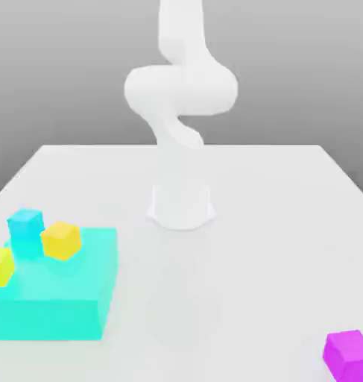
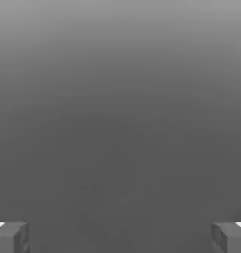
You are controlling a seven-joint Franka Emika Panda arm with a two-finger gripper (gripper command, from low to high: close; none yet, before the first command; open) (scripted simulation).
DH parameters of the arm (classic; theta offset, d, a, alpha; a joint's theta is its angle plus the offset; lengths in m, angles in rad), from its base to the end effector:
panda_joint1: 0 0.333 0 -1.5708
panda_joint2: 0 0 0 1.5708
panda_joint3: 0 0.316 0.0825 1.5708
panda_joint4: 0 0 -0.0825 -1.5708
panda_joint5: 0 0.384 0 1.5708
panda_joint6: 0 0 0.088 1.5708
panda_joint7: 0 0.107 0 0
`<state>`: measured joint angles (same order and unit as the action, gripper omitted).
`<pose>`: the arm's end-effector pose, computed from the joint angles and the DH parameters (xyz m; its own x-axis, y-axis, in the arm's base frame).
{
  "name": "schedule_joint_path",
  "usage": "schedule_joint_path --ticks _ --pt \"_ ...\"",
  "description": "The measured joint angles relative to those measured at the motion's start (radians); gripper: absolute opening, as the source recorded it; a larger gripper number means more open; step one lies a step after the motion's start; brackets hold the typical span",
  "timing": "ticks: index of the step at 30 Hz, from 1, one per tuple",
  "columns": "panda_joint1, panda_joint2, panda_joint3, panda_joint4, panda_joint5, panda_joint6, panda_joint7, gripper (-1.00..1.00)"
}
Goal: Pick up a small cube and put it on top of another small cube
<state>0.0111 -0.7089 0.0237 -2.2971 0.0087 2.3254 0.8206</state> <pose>0.3791 0.0166 0.6822 0.5257 -0.7135 0.4631 -0.5216 -0.7005 -0.4871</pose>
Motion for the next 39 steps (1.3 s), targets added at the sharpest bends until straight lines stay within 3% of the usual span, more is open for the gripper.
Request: schedule_joint_path --ticks 10,19,28,33,34,39 --pt "0.040 0.366 0.118 0.011 0.004 0.103 0.106 0.00" --pt "0.116 0.695 0.204 0.022 -0.069 0.193 0.254 0.00" --pt "0.223 0.991 0.208 0.032 -0.154 0.270 0.400 0.00" --pt "0.299 1.208 0.157 0.063 -0.221 0.394 0.473 0.00" --pt "0.306 1.230 0.149 0.068 -0.227 0.412 0.479 -1.00" --pt "0.306 1.230 0.149 0.068 -0.227 0.413 0.479 -1.00"
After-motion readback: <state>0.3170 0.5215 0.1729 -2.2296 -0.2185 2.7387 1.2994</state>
